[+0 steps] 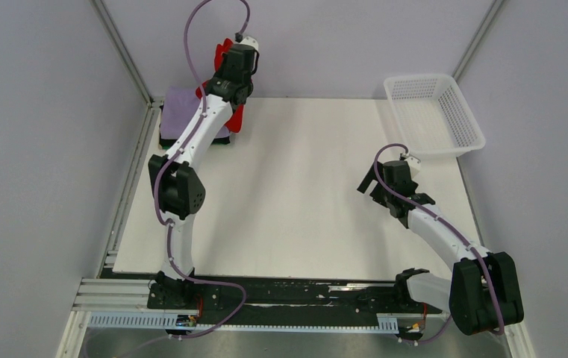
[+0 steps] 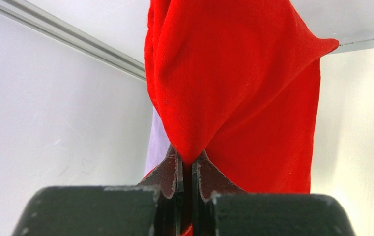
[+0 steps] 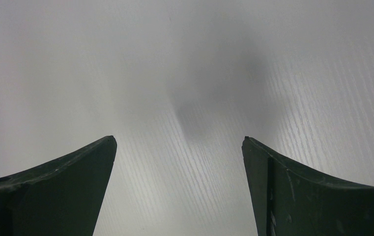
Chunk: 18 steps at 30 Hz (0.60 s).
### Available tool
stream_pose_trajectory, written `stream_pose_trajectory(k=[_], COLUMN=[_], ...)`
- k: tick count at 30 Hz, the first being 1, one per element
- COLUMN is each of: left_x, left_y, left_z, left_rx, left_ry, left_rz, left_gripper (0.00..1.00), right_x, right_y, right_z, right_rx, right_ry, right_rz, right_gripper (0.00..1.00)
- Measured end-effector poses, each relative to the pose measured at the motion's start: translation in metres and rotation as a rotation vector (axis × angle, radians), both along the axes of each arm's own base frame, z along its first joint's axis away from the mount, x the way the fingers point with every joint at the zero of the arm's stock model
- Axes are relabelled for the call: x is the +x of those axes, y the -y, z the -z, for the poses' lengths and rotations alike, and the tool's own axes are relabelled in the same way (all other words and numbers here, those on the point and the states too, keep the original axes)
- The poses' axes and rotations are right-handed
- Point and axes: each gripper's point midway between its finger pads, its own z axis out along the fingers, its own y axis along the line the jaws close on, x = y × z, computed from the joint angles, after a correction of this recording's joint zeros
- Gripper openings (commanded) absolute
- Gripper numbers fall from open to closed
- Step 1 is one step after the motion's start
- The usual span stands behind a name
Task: Fold and stack the t-shirts
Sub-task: Put the neatly folded tshirt into the corner of the board with the left arm
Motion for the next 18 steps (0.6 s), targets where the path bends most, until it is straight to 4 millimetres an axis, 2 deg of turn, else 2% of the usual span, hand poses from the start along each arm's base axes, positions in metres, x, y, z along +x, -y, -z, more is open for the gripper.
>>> stream_pose_trajectory(k=[7, 12, 18], left_x=[0.002, 0.007, 0.012], left_y=[-0.020, -0.046, -0.089], left_z=[0.004, 0.010, 0.038], left_rx=[-0.011, -0.048, -0.082], left_ry=[-0.016, -0.019, -0.059], left_rz=[-0.024, -0.062, -0.131], left_gripper=[0.00, 0.00, 0.00], right_x=[0.003, 0.003, 0.003], right_y=[-0.001, -0.001, 0.000], right_z=[0.003, 0.008, 0.013], right_rx=[-0.003, -0.008, -0.014], right_ry=[-0.013, -0.031, -0.047], right_rz=[-0.001, -0.001, -0.003], right_gripper=[1.00, 1.00, 1.00])
